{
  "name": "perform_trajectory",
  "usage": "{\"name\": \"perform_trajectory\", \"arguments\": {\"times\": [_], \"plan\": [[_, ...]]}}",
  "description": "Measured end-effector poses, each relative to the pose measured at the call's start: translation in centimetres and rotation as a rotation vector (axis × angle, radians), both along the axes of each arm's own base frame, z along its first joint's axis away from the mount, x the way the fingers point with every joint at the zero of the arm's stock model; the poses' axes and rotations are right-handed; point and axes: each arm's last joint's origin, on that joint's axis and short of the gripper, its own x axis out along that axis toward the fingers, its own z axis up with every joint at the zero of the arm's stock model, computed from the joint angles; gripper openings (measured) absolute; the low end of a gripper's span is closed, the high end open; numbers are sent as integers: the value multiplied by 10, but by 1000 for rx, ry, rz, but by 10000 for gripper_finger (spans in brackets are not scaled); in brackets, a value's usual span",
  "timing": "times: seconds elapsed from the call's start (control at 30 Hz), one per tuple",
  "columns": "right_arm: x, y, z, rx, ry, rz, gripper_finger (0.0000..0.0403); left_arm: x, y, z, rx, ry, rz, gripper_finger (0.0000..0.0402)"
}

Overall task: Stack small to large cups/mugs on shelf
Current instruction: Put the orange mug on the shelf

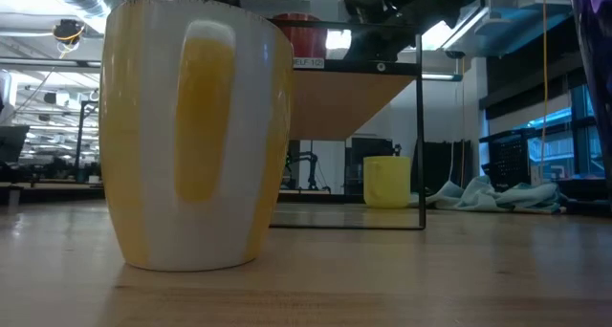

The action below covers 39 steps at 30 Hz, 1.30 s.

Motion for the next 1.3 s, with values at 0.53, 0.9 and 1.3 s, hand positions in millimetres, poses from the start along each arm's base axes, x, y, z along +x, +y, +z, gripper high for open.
{"name": "perform_trajectory", "arguments": {"times": [0.53, 0.9, 1.3], "plan": [[-1, -4, 1, -54, 4, -53, 6, 2, 5, 1, 18, 16, -8, 15], [-2, -26, 14, 22, -173, -77, 6, -1, -9, 1, -5, -14, -31, 14], [17, -26, 4, 176, -260, 4, 6, -1, -9, 1, -4, -12, -32, 14]]}}
